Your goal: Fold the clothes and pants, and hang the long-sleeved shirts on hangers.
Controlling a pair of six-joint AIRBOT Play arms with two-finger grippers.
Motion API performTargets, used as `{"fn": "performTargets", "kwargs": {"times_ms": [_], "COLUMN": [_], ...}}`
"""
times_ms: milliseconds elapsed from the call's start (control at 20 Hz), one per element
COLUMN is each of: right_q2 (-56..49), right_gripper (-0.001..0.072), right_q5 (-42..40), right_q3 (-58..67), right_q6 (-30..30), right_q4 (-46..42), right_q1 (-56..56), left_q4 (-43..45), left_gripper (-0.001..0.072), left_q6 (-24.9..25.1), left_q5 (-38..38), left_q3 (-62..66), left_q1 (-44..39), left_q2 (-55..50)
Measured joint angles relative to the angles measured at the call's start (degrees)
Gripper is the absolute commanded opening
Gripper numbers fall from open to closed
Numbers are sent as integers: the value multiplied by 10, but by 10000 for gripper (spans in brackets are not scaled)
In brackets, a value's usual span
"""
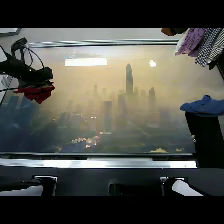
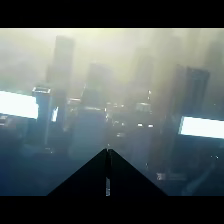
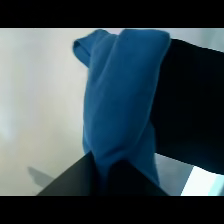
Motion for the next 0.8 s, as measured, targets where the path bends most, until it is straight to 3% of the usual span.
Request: {"fn": "performTargets", "kwargs": {"times_ms": [400, 800], "right_q2": [32, 111], "right_gripper": [30, 32], "right_q5": [136, 90], "right_q3": [-58, -263], "right_q6": [23, 86], "right_q4": [-180, -271], "right_q1": [0, 0], "left_q4": [0, 0], "left_gripper": [18, 18], "left_q6": [12, 24], "left_q5": [-7, -10], "left_q3": [0, 0], "left_q1": [0, 0], "left_q2": [0, 0]}}
